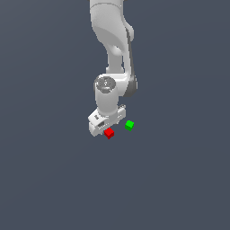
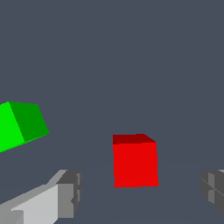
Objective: Stack the red cube on top of the green cube.
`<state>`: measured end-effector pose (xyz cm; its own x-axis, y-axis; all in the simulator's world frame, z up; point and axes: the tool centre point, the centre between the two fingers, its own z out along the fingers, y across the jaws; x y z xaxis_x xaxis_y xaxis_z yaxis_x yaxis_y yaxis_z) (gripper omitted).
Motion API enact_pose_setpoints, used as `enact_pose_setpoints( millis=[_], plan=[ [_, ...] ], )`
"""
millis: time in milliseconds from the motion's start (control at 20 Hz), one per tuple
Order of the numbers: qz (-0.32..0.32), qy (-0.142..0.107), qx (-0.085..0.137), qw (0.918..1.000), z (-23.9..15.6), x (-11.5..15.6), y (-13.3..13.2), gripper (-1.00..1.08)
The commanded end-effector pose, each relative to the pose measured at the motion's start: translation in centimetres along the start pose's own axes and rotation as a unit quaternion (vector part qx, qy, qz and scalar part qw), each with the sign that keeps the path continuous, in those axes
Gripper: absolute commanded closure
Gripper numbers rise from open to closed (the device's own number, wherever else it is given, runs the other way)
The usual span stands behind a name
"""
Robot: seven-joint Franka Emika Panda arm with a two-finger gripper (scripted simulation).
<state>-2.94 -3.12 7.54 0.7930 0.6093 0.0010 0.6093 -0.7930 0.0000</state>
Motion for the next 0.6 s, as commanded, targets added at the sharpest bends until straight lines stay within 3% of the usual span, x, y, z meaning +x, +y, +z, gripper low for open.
enact_pose_setpoints(
  millis=[0, 550],
  plan=[
    [-0.012, 0.0, 0.0, 0.9999, 0.3, -0.1, 0.1, -0.92],
    [-0.017, -0.001, 0.0, 0.9999, 1.3, -0.2, 0.1, -0.92]
  ],
)
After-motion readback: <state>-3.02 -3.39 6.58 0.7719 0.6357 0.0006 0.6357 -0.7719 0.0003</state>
